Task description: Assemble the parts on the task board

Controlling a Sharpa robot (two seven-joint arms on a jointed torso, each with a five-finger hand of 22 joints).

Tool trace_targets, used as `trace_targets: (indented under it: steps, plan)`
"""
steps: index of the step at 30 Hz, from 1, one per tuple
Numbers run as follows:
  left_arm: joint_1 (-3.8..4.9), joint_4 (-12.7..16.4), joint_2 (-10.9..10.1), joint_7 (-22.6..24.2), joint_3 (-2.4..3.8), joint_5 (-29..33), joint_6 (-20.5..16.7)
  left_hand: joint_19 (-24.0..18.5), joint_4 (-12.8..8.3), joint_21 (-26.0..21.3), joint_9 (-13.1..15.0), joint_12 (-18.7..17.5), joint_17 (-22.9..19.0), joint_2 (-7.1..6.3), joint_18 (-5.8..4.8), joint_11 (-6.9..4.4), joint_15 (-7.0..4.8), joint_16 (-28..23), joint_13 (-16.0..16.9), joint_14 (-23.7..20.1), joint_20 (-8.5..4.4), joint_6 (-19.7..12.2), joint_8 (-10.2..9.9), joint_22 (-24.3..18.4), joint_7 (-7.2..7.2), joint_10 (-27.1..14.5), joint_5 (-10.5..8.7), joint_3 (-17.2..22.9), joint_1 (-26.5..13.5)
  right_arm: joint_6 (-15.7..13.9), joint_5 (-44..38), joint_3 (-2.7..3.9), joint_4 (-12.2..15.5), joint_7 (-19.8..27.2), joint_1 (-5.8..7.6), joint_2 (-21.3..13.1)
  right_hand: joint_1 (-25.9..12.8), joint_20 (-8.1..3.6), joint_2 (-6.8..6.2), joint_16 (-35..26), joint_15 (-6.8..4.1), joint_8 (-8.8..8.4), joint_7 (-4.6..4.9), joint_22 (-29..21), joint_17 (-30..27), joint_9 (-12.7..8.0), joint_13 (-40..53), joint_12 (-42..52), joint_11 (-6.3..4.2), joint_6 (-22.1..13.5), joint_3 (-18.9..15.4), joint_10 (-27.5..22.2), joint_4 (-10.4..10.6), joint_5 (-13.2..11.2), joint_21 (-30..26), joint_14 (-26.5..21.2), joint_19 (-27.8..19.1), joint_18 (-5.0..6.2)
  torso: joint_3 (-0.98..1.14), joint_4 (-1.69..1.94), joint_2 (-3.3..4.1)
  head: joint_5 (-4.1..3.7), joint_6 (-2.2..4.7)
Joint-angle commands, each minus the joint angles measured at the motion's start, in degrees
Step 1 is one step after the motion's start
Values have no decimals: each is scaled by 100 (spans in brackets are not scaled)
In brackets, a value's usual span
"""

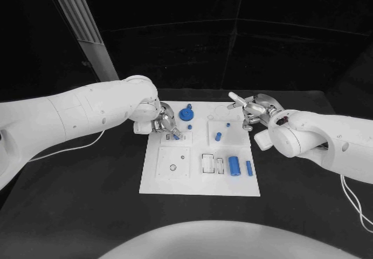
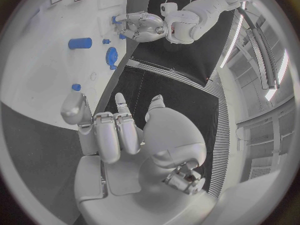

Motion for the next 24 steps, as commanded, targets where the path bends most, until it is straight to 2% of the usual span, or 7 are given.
trace_targets:
  steps: [1,8,24]
  plan:
    - [-71,-21,-9,-233,-51,-106,65,615,4,23,8,14,1509,73,-37,-39,-41,17,1505,596,-36,-32,-10,1508,-40,606,-25,50,-11,20,-8,3,6,19,7,2,9,-18,68,2,-36,37,-10,554,1077,8,1212,-9,-30,30,-34,278,5,38,-22,229,8,95,0,-1,1,-1,9]
    - [-71,39,-49,-88,-51,-107,-34,615,-10,23,15,14,1509,59,-37,-41,-42,17,1505,596,-36,-31,-6,1508,-44,606,-46,64,-8,16,-8,2,-4,18,7,0,17,-20,76,1,-38,42,-12,547,1074,7,1209,-10,-31,29,-38,277,3,39,-43,226,-5,100,-2,7,3,-9,16]
    - [-71,155,-159,41,-51,-107,-216,615,-55,23,32,14,1509,18,-37,-47,-46,17,1505,596,-37,-25,10,1508,-50,606,-65,78,8,13,-22,2,-16,-10,2,1,20,-20,79,0,-38,44,-12,541,1071,6,1207,-12,-32,27,-41,275,3,40,-60,224,-16,104,-6,-2,8,-12,3]
